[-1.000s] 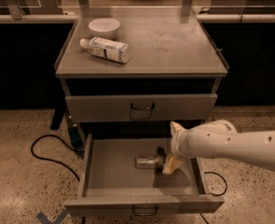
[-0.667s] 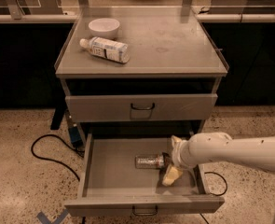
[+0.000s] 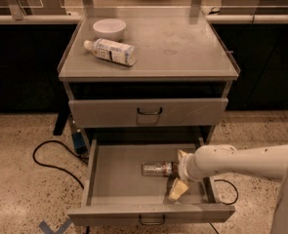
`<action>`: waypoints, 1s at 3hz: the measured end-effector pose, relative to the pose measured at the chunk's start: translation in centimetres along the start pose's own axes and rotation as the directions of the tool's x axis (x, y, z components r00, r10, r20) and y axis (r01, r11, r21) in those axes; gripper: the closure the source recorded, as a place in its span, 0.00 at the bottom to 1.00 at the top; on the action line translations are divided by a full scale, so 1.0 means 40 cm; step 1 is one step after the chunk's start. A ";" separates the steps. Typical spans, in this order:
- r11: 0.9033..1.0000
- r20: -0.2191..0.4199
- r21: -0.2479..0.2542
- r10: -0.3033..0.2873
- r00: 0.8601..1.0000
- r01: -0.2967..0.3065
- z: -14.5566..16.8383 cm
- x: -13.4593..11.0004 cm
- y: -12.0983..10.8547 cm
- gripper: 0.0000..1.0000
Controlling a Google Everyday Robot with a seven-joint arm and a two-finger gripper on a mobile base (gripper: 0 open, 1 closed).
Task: Pick water bottle from middle drawer and place on counter
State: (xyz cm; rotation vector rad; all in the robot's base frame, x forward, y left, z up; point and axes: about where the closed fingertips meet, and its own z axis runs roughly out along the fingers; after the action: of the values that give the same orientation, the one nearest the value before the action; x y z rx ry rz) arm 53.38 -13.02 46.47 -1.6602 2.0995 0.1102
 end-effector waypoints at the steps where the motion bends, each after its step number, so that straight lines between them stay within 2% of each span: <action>1: 0.998 0.024 -0.033 -0.046 0.999 0.047 0.062 -0.043 0.011 0.00; 2: 0.988 0.094 -0.105 -0.102 0.990 0.111 0.211 -0.114 0.048 0.00; 3: 0.988 0.094 -0.105 -0.102 0.990 0.112 0.210 -0.115 0.048 0.00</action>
Offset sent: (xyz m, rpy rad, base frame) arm 0.0286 0.1392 -0.1058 0.1386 0.0644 0.2960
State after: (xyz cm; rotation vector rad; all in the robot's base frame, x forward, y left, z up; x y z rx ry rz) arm 54.88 -5.52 40.40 -1.7946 1.9661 0.2644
